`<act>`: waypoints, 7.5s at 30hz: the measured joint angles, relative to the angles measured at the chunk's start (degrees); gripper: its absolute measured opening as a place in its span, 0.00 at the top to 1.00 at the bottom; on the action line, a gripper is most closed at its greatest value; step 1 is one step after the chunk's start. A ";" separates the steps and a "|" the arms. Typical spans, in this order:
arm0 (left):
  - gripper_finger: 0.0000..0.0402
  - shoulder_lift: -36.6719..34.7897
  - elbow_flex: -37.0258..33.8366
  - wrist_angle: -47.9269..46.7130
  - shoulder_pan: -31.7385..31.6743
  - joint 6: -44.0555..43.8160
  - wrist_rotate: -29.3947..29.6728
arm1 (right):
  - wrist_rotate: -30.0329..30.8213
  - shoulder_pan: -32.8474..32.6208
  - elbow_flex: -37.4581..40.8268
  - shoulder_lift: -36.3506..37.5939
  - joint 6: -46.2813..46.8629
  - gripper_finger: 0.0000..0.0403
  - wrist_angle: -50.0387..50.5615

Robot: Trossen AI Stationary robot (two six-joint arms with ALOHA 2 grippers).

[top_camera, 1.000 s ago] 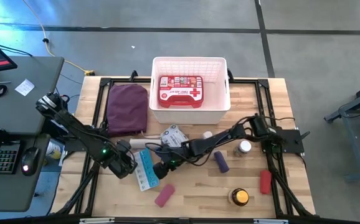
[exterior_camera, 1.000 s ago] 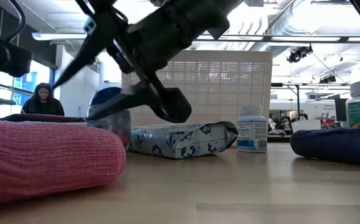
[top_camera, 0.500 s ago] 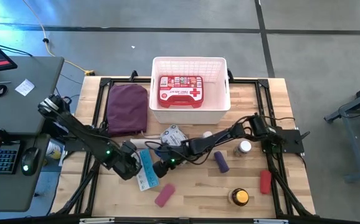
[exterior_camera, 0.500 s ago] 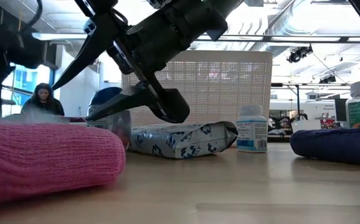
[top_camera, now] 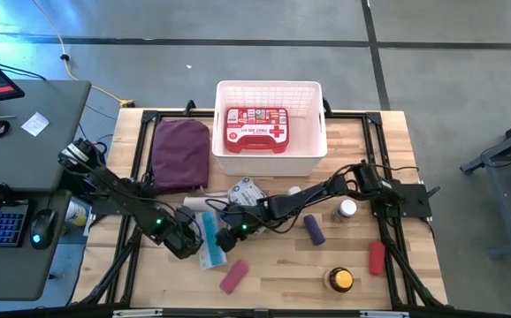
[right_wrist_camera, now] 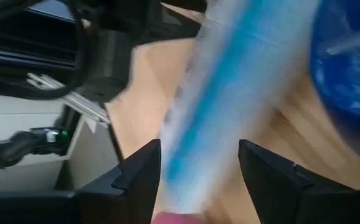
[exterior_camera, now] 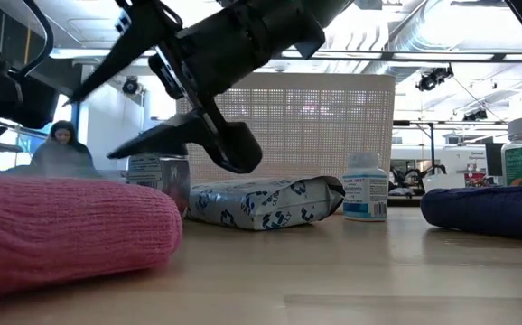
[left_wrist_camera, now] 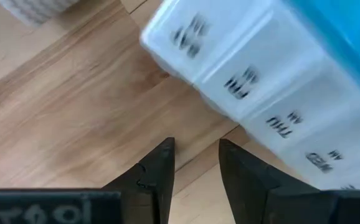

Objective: Pick & place medical supplies in basket/bin
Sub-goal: Put the white and blue pill organizer into the white bin

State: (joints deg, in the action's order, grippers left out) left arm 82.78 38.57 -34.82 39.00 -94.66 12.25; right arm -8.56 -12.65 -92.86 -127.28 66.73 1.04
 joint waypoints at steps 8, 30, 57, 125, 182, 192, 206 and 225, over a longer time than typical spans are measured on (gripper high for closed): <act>0.60 0.00 0.00 1.04 0.00 -0.36 0.55 | -0.95 -0.71 -0.09 -0.64 2.29 0.40 -0.01; 0.60 -0.57 3.29 -3.21 1.51 -3.34 5.85 | 7.54 -2.33 -0.07 -0.98 3.81 0.35 6.49; 0.60 -0.35 11.19 -11.11 2.23 -3.56 7.98 | 14.69 -1.35 0.02 -0.98 7.57 0.35 11.97; 0.60 4.33 5.80 -1.77 2.76 -1.49 10.20 | 16.63 -2.83 0.38 -2.18 -1.54 0.56 7.35; 0.60 8.99 9.46 3.24 7.15 9.78 14.04 | 8.98 -4.98 -0.09 -0.77 1.80 0.36 6.48; 0.60 9.49 9.27 3.54 7.10 8.89 14.67 | 9.75 -4.98 -0.09 -0.74 2.06 0.36 6.90; 0.60 9.53 9.19 3.56 7.10 7.36 16.26 | 12.96 -4.85 -0.07 -4.76 10.80 0.36 -6.34; 0.60 9.51 7.85 4.38 7.12 4.54 12.23 | 4.31 -2.54 0.04 -4.39 6.28 0.66 -7.99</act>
State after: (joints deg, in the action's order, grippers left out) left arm 92.29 46.41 -30.45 46.12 -90.12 24.48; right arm -4.25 -15.20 -92.82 -131.68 73.01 -6.95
